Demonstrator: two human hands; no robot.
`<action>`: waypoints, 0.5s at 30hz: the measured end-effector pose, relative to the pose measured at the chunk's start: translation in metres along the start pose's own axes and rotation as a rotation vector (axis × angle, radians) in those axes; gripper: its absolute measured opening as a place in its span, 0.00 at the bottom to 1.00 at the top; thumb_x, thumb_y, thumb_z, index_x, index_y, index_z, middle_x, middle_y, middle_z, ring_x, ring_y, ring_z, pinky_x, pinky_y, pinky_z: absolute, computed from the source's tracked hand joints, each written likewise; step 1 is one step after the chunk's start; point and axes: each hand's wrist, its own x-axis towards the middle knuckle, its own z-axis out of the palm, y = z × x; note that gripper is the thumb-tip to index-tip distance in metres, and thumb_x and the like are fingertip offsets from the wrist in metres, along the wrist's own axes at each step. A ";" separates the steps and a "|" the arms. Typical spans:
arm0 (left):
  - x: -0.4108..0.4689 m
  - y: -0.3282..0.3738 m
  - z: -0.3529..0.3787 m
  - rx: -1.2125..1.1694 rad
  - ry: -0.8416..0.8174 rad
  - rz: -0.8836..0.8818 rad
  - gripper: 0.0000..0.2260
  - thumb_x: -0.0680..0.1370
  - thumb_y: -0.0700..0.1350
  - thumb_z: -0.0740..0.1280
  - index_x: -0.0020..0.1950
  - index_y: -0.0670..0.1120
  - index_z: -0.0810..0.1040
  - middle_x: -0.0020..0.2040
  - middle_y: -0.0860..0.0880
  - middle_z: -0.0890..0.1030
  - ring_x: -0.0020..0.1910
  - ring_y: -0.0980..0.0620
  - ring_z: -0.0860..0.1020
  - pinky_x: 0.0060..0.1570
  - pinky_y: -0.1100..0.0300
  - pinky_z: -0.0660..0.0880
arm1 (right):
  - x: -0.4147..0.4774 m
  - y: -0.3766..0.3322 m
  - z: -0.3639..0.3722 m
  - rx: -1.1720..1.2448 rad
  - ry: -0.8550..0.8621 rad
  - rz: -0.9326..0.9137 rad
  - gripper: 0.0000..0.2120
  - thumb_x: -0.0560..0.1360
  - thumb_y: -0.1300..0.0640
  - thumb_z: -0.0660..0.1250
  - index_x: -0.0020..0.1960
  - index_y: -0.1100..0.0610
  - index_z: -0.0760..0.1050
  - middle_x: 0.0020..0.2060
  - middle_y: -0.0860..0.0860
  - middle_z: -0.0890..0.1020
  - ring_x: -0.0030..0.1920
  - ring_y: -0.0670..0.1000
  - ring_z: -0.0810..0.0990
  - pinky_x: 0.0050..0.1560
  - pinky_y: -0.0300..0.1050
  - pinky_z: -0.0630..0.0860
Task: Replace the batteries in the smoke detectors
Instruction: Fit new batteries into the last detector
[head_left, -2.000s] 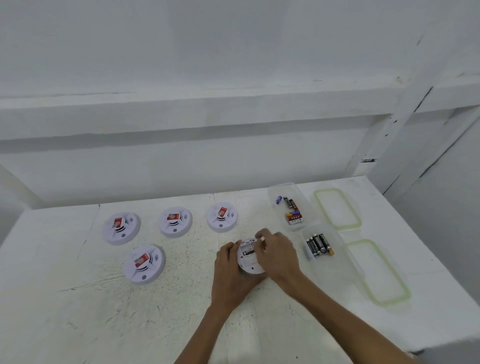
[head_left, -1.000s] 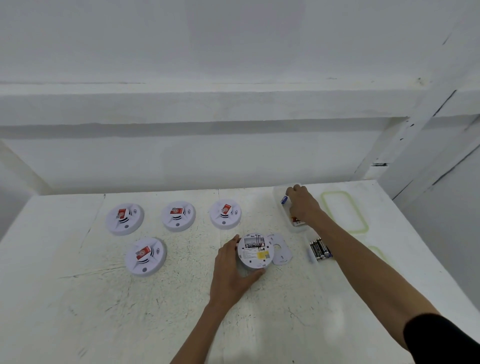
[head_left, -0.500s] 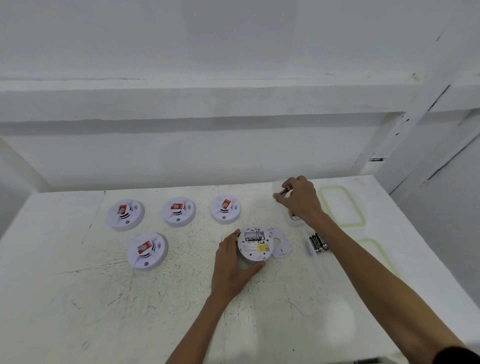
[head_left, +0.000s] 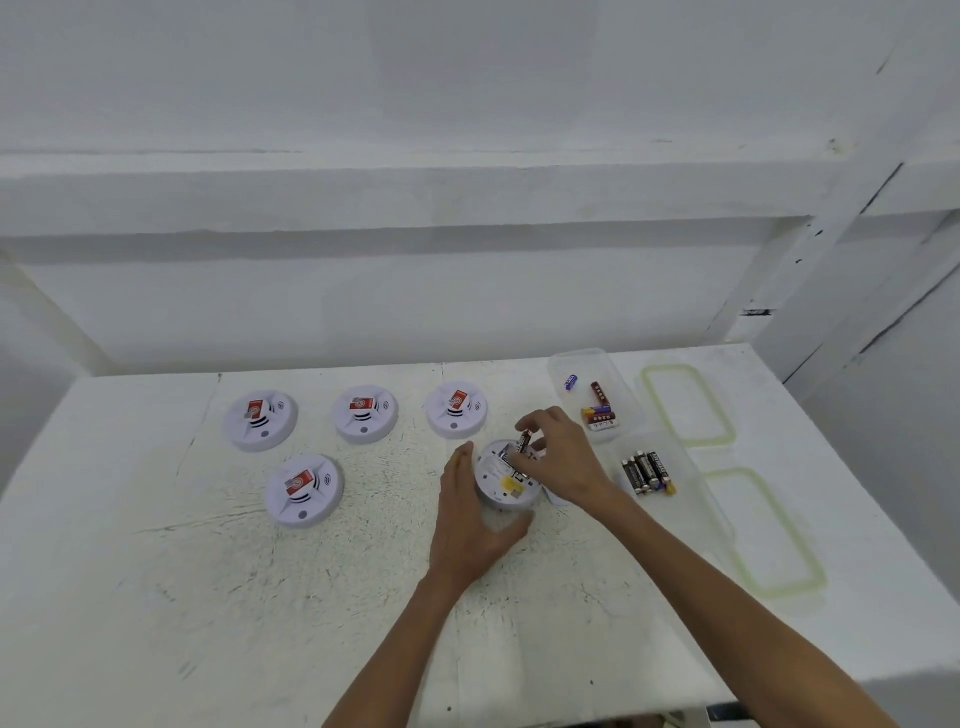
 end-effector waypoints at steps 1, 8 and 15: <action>0.000 -0.001 0.001 -0.006 0.004 -0.009 0.52 0.65 0.70 0.74 0.78 0.44 0.60 0.75 0.52 0.64 0.75 0.57 0.61 0.74 0.63 0.61 | -0.002 0.000 0.000 0.000 0.003 0.004 0.20 0.70 0.51 0.76 0.59 0.53 0.77 0.54 0.49 0.75 0.44 0.47 0.82 0.44 0.39 0.79; 0.000 -0.003 0.002 0.006 0.040 0.015 0.41 0.69 0.53 0.75 0.77 0.51 0.59 0.70 0.51 0.66 0.71 0.53 0.65 0.70 0.60 0.68 | -0.011 -0.001 0.002 -0.051 -0.067 -0.033 0.21 0.70 0.50 0.77 0.61 0.51 0.76 0.56 0.46 0.75 0.38 0.45 0.81 0.42 0.35 0.77; 0.004 -0.004 0.002 -0.058 0.047 -0.055 0.42 0.72 0.56 0.76 0.79 0.46 0.59 0.72 0.49 0.68 0.74 0.48 0.67 0.69 0.51 0.73 | -0.007 -0.014 0.002 -0.107 -0.135 -0.107 0.19 0.70 0.54 0.78 0.58 0.49 0.77 0.56 0.44 0.76 0.41 0.47 0.80 0.42 0.34 0.74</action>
